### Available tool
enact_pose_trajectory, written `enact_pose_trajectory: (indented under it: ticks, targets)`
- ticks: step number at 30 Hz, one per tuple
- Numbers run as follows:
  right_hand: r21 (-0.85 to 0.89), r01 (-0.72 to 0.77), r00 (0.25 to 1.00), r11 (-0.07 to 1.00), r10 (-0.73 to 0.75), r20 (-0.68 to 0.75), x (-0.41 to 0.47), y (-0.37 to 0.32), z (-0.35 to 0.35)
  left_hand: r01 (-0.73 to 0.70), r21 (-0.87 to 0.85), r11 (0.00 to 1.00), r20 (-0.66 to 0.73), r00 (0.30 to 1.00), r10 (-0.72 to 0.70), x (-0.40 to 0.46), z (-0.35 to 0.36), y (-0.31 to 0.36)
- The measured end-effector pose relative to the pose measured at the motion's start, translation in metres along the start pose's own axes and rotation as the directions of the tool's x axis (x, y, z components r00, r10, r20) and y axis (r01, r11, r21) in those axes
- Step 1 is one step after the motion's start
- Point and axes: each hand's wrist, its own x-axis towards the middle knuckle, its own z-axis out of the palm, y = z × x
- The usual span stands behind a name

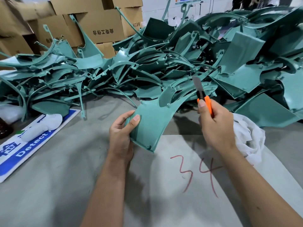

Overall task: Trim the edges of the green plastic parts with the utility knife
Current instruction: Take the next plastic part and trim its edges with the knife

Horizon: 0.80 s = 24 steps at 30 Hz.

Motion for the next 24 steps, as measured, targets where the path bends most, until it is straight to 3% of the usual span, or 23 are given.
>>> enact_pose_trajectory:
  ticks: [2, 5, 7, 9, 11, 15, 18, 21, 24]
  targets:
    - [0.23, -0.143, 0.99, 0.963, 0.141, 0.023, 0.0, -0.004, 0.0, 0.02, -0.043, 0.999, 0.053, 0.998, -0.018, -0.003, -0.002, 0.002]
    - [0.651, -0.381, 0.917, 0.657, 0.358, 0.176, 0.005, -0.009, -0.003, 0.038, -0.059, 0.998, 0.134, 0.991, -0.03, -0.008, -0.003, 0.005]
    - [0.784, -0.412, 0.905, 0.465, 0.312, 0.29, 0.008, -0.012, -0.004, 0.046, -0.036, 0.998, 0.161, 0.986, -0.04, -0.009, -0.001, 0.004]
    - [0.833, -0.409, 0.91, 0.373, 0.232, 0.343, 0.005, -0.014, -0.001, 0.049, -0.019, 0.999, 0.163, 0.986, -0.045, -0.009, 0.002, 0.003]
    - [0.827, -0.413, 0.91, 0.381, 0.191, 0.367, 0.002, -0.018, 0.003, 0.052, -0.015, 0.999, 0.171, 0.984, -0.048, -0.009, 0.004, 0.004]
    - [0.798, -0.424, 0.901, 0.429, 0.289, 0.324, 0.001, -0.019, 0.002, 0.06, -0.033, 0.998, 0.105, 0.993, -0.056, -0.01, 0.009, 0.001]
    - [0.799, -0.425, 0.888, 0.425, 0.368, 0.276, -0.001, -0.019, 0.005, 0.216, -0.143, 0.966, 0.046, 0.976, -0.211, -0.014, 0.021, -0.007]
    - [0.816, -0.405, 0.897, 0.411, 0.352, 0.268, -0.003, -0.02, 0.006, 0.311, -0.277, 0.909, 0.123, 0.95, -0.288, -0.018, 0.035, -0.009]
    - [0.817, -0.374, 0.916, 0.439, 0.311, 0.253, -0.001, -0.019, 0.004, 0.309, -0.234, 0.922, 0.144, 0.949, -0.281, -0.018, 0.041, -0.013]
